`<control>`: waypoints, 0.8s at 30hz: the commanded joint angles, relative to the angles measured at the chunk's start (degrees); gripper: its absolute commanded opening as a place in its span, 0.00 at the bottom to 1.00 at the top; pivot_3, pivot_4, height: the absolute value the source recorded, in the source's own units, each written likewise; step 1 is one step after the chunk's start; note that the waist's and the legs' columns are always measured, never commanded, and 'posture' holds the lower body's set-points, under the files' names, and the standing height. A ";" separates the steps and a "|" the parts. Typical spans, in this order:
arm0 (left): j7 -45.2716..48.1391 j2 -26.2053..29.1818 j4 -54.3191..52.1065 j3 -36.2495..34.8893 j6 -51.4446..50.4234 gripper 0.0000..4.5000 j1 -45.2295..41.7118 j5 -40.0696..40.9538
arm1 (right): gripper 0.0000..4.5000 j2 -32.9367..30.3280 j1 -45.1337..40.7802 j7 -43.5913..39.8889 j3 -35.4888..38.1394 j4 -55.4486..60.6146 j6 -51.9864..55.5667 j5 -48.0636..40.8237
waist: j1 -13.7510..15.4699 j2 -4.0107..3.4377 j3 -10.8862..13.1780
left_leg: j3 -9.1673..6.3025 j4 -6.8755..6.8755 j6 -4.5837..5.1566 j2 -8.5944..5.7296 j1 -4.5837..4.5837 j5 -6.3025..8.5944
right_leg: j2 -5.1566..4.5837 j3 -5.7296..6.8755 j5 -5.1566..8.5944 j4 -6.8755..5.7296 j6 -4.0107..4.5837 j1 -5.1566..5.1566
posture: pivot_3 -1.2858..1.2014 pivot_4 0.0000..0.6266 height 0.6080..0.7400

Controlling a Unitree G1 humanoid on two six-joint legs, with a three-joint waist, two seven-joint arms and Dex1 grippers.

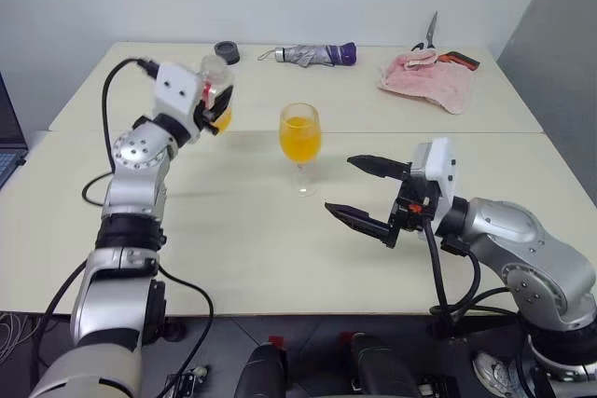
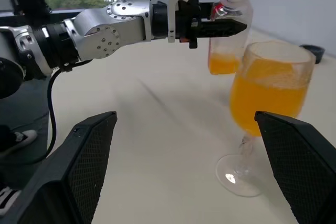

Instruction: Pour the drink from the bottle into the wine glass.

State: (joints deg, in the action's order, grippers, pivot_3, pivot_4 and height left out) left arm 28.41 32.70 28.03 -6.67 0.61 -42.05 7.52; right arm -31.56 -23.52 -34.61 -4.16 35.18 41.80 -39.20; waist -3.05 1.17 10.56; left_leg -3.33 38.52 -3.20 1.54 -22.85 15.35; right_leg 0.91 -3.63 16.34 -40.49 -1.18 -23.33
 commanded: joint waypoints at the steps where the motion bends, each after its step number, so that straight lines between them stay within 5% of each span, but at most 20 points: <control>1: -3.27 1.27 -6.95 -5.75 -6.88 0.41 2.87 3.50 | 1.00 0.09 -2.40 -0.45 -0.79 -0.04 1.73 -0.92 | 0.08 0.00 0.00 | -0.03 0.06 0.00 0.01 -0.01 0.00 | 0.00 0.01 0.00 -0.02 0.00 0.00 | 0.52 0.24 1.00; 10: -6.63 1.58 -7.22 -12.40 -15.10 0.41 7.56 6.75 | 1.00 -0.90 -5.03 -4.11 -3.87 -2.97 0.66 2.40 | 0.72 0.01 0.00 | -0.04 0.33 0.01 -0.03 0.00 0.01 | -0.02 0.01 0.00 -0.26 -0.01 0.04 | 0.52 0.24 1.00; 24: -0.22 2.84 4.82 -11.08 -7.39 0.41 4.54 5.91 | 1.00 0.50 -7.91 -4.05 -5.05 -2.79 2.21 2.73 | 1.16 0.02 -0.01 | -0.01 0.32 0.01 -0.04 0.02 0.01 | 0.00 0.01 0.00 -0.27 -0.01 0.04 | 0.52 0.24 1.00</control>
State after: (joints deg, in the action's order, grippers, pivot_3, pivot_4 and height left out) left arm 27.77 34.56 32.32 -18.01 -8.04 -36.46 13.95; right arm -31.27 -30.23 -38.66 -9.74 31.11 44.24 -36.56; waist -1.89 1.18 10.55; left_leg -3.33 38.84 -3.19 1.49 -22.83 15.36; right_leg 0.91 -3.62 16.34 -40.76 -1.20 -23.29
